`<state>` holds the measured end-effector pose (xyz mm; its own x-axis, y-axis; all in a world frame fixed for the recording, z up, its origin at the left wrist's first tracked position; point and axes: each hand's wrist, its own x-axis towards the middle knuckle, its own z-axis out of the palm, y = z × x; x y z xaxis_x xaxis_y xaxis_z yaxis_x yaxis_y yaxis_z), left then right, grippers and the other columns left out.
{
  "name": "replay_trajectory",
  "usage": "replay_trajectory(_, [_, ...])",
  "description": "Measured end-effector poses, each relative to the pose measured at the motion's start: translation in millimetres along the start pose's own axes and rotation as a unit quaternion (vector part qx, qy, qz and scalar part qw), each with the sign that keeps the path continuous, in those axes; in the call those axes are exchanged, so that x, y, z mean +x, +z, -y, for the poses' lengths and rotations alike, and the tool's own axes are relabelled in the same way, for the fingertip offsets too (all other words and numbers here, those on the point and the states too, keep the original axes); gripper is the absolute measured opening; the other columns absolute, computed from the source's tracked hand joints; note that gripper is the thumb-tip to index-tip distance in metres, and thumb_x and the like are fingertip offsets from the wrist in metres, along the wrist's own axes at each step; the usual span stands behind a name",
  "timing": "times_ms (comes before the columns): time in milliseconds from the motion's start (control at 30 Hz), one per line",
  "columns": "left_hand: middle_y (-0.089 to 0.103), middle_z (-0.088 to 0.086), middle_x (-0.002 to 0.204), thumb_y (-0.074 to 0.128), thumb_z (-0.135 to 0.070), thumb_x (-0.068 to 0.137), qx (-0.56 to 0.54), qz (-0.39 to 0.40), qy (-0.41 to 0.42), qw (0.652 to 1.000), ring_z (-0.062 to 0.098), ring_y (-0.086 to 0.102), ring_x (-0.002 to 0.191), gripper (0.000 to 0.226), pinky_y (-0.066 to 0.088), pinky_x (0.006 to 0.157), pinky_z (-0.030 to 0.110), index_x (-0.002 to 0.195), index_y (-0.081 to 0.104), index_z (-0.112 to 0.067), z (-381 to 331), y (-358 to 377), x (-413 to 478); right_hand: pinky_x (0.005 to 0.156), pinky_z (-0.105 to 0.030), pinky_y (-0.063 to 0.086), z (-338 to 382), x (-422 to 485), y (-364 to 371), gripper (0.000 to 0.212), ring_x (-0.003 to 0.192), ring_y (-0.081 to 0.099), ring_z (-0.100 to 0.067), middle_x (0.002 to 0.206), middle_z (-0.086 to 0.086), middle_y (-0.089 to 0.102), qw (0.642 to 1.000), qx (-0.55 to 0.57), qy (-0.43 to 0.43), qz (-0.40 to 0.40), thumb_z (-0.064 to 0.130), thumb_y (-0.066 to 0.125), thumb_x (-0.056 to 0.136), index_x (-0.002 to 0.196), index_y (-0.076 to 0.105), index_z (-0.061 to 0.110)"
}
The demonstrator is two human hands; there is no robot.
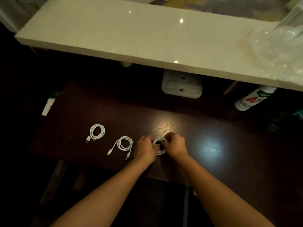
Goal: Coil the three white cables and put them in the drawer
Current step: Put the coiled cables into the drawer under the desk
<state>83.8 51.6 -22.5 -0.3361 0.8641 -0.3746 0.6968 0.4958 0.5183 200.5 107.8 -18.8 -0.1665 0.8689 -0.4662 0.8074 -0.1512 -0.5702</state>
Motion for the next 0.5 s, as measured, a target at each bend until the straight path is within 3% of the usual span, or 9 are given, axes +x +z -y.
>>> replay_trajectory(100, [0.063,0.007,0.099,0.066,-0.016,0.085,-0.057,-0.029,0.036,0.997,0.023,0.060,0.094,0.015,0.044,0.079,0.028,0.099,0.068,-0.016,8.0,-35.2,7.1,0.058,-0.032,0.061,22.9,-6.5,-1.4,0.012,0.062,0.066,-0.017,0.080,-0.010,0.068,0.966,0.241,0.096,0.014,0.009,0.075,0.083,0.089,0.066,0.004])
replay_trajectory(200, [0.070,-0.001,0.087,0.068,-0.018,0.082,-0.086,-0.020,0.032,0.996,0.015,0.063,0.081,0.012,0.042,0.070,0.021,0.092,0.072,-0.022,24.0,-82.6,16.4,0.055,-0.026,0.060,56.1,-15.3,15.3,0.012,0.066,0.063,-0.019,0.077,-0.012,0.063,0.905,0.395,0.148,0.054,0.002,0.071,0.085,0.094,0.064,-0.003])
replay_trajectory(267, [0.070,-0.004,0.081,0.069,-0.018,0.082,-0.080,0.010,0.012,0.997,0.012,0.064,0.079,0.011,0.043,0.067,0.019,0.092,0.072,-0.023,44.2,-105.8,19.9,0.053,-0.025,0.060,75.3,-21.2,34.7,0.019,0.068,0.062,-0.020,0.076,-0.014,0.061,0.887,0.424,0.165,0.077,0.003,0.071,0.086,0.100,0.063,-0.007])
replay_trajectory(367, [0.070,-0.004,0.082,0.070,-0.018,0.084,-0.070,0.038,-0.001,0.997,0.010,0.063,0.075,0.011,0.041,0.059,0.013,0.094,0.072,-0.021,76.1,-119.0,19.3,0.063,-0.031,0.062,89.7,-24.6,66.2,0.010,0.065,0.063,-0.019,0.076,-0.014,0.062,0.885,0.419,0.180,0.089,0.006,0.071,0.087,0.088,0.061,0.002])
replay_trajectory(500, [0.071,-0.001,0.081,0.069,-0.014,0.084,-0.061,0.040,0.009,0.997,0.014,0.067,0.077,0.011,0.046,0.062,0.019,0.091,0.071,-0.021,99.5,-106.6,21.9,0.072,-0.041,0.063,90.0,-22.1,95.4,0.008,0.065,0.071,-0.022,0.080,-0.012,0.070,0.924,0.332,0.188,0.026,0.012,0.071,0.087,0.086,0.066,0.007])
